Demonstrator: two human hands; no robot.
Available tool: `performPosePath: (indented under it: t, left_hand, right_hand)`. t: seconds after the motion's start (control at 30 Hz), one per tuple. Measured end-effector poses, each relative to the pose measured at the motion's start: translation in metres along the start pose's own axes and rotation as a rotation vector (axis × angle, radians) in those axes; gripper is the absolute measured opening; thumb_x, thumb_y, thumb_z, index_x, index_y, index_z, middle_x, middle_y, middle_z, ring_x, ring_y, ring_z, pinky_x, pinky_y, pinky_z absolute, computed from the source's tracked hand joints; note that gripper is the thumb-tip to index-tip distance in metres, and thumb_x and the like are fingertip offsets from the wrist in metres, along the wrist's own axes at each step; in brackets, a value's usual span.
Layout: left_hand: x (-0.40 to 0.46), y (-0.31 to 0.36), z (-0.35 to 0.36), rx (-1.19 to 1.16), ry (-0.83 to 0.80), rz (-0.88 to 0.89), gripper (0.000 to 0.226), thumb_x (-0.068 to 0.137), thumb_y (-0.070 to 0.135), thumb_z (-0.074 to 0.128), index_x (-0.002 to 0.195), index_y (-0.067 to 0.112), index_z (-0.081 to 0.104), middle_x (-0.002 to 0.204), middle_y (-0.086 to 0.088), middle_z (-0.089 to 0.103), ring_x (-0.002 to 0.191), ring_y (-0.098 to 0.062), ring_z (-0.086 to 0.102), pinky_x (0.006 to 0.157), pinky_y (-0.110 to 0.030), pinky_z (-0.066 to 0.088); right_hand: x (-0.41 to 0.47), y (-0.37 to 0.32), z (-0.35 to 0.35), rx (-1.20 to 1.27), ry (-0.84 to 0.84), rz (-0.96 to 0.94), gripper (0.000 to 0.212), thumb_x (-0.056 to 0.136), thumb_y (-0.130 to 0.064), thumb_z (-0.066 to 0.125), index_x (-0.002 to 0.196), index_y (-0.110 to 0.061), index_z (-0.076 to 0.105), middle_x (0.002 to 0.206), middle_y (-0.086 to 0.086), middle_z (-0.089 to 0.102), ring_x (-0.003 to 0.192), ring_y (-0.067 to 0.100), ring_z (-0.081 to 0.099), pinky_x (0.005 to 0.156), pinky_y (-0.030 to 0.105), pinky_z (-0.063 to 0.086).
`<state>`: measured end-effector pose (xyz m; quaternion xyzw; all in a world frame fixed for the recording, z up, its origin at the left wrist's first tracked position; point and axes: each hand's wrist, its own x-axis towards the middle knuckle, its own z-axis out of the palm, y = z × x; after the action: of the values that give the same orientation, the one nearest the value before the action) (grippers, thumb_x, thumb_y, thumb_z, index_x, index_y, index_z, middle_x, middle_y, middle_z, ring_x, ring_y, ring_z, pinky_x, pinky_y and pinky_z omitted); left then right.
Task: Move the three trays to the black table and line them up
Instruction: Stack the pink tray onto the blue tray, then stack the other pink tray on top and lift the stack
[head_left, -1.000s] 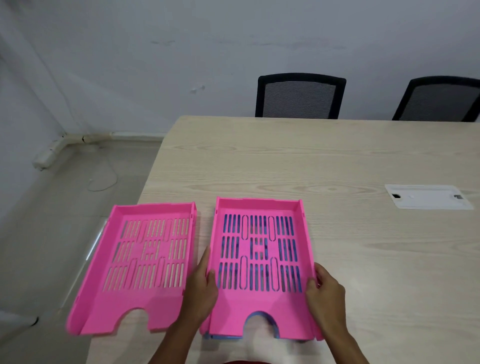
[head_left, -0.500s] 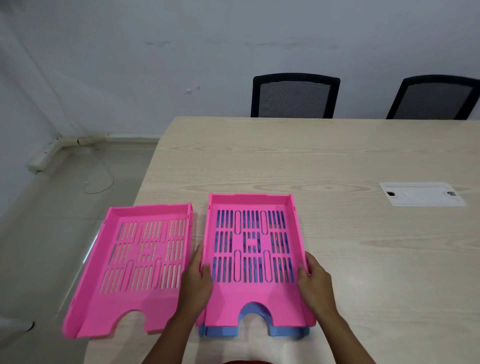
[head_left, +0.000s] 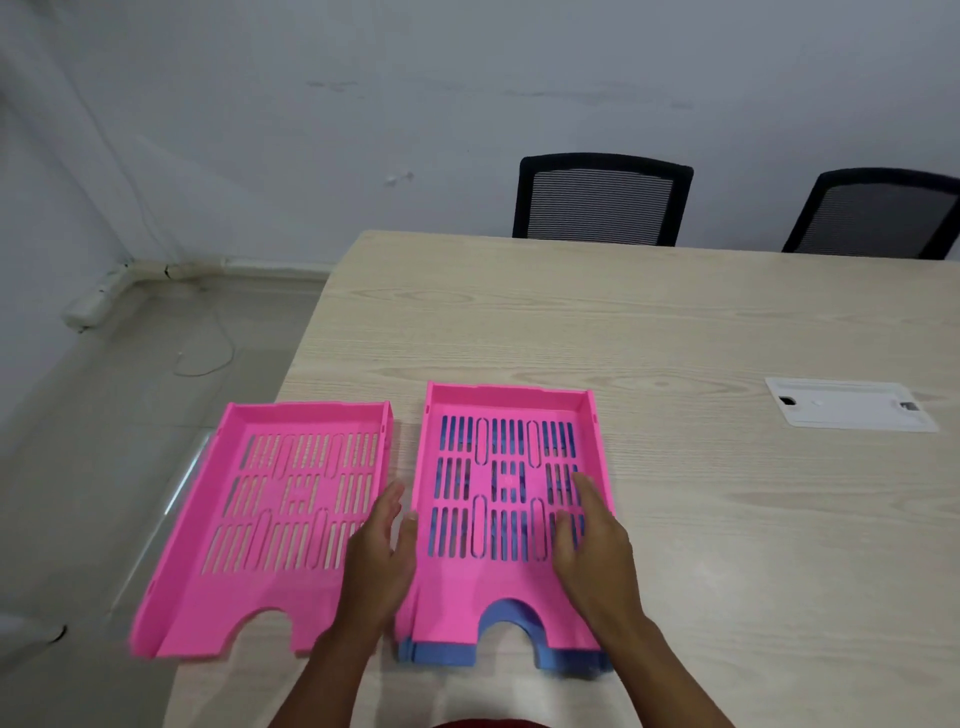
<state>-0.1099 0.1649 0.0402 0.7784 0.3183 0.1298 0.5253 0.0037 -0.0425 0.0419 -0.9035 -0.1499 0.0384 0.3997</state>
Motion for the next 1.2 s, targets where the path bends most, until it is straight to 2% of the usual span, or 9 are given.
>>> performPosePath:
  t: [0.13, 0.27, 0.4, 0.5, 0.67, 0.83, 0.9, 1.03, 1.2]
  left_hand:
    - [0.008, -0.001, -0.027, -0.006, 0.066, 0.004, 0.041, 0.098, 0.007, 0.052, 0.138, 0.013, 0.052, 0.133, -0.001, 0.061, 0.118, -0.012, 0.057, 0.101, -0.028, 0.045]
    - [0.013, -0.015, -0.061, 0.004, 0.167, -0.004, 0.034, 0.097, 0.006, 0.055, 0.129, 0.015, 0.060, 0.119, 0.003, 0.069, 0.103, -0.011, 0.064, 0.095, -0.033, 0.052]
    - [0.016, -0.033, -0.101, 0.032, 0.242, 0.001, 0.033, 0.096, 0.002, 0.054, 0.126, 0.014, 0.061, 0.117, 0.004, 0.068, 0.103, -0.012, 0.064, 0.088, -0.022, 0.050]
    - [0.022, -0.049, -0.134, 0.069, 0.312, 0.002, 0.030, 0.094, -0.001, 0.054, 0.119, 0.011, 0.067, 0.116, 0.002, 0.068, 0.105, -0.013, 0.062, 0.093, -0.030, 0.049]
    - [0.040, -0.091, -0.189, 0.276, 0.426, 0.043, 0.034, 0.081, -0.009, 0.061, 0.109, 0.008, 0.071, 0.116, -0.012, 0.067, 0.113, -0.028, 0.060, 0.102, -0.032, 0.041]
    - [0.045, -0.135, -0.215, 0.166, 0.278, -0.361, 0.051, 0.092, 0.010, 0.061, 0.140, 0.001, 0.049, 0.144, -0.022, 0.050, 0.132, -0.037, 0.049, 0.110, -0.043, 0.037]
    - [0.042, -0.144, -0.216, 0.082, 0.171, -0.449, 0.047, 0.096, 0.016, 0.057, 0.141, 0.007, 0.050, 0.135, -0.018, 0.060, 0.119, -0.034, 0.058, 0.098, -0.041, 0.045]
    - [0.039, -0.148, -0.217, 0.005, 0.140, -0.414, 0.036, 0.098, 0.014, 0.050, 0.133, 0.012, 0.059, 0.107, -0.009, 0.066, 0.099, -0.029, 0.062, 0.081, -0.036, 0.048]
    - [0.035, -0.127, -0.231, -0.118, 0.151, -0.328, 0.018, 0.099, 0.014, 0.052, 0.107, 0.025, 0.065, 0.092, 0.001, 0.070, 0.096, -0.031, 0.067, 0.080, -0.039, 0.052]
  right_hand:
    - [0.007, -0.033, 0.024, 0.032, -0.044, -0.067, 0.045, 0.097, -0.016, 0.056, 0.142, -0.010, 0.057, 0.140, 0.009, 0.064, 0.125, 0.026, 0.064, 0.109, 0.034, 0.047]
    - [0.011, -0.075, 0.060, 0.024, -0.155, -0.196, 0.042, 0.095, -0.013, 0.057, 0.135, -0.002, 0.063, 0.136, 0.013, 0.067, 0.126, 0.026, 0.063, 0.111, 0.031, 0.043]
    - [0.012, -0.121, 0.103, 0.035, -0.270, -0.257, 0.039, 0.095, -0.014, 0.055, 0.131, -0.002, 0.064, 0.126, 0.014, 0.072, 0.116, 0.026, 0.069, 0.104, 0.027, 0.048]
    - [0.008, -0.148, 0.136, 0.025, -0.357, -0.246, 0.043, 0.097, -0.014, 0.054, 0.139, -0.003, 0.057, 0.135, 0.015, 0.066, 0.124, 0.028, 0.063, 0.108, 0.028, 0.044]
    - [0.001, -0.163, 0.182, -0.045, -0.482, -0.106, 0.064, 0.096, -0.013, 0.055, 0.154, 0.002, 0.030, 0.158, 0.018, 0.038, 0.147, 0.031, 0.035, 0.119, 0.026, 0.020]
    - [-0.004, -0.159, 0.207, -0.048, -0.411, 0.148, 0.078, 0.092, -0.014, 0.061, 0.156, 0.002, 0.018, 0.164, 0.014, 0.025, 0.149, 0.034, 0.030, 0.123, 0.037, 0.026]
    - [-0.003, -0.152, 0.215, -0.041, -0.367, 0.251, 0.072, 0.089, -0.013, 0.062, 0.150, 0.001, 0.027, 0.154, 0.018, 0.037, 0.140, 0.038, 0.042, 0.117, 0.046, 0.041]
    - [-0.007, -0.146, 0.216, 0.000, -0.420, 0.340, 0.055, 0.097, -0.003, 0.052, 0.149, 0.001, 0.034, 0.135, 0.021, 0.060, 0.111, 0.034, 0.066, 0.087, 0.033, 0.056]
    - [-0.008, -0.167, 0.197, 0.180, -0.304, 0.230, 0.043, 0.097, -0.013, 0.053, 0.140, -0.012, 0.054, 0.130, 0.009, 0.069, 0.114, 0.028, 0.068, 0.102, 0.048, 0.055]
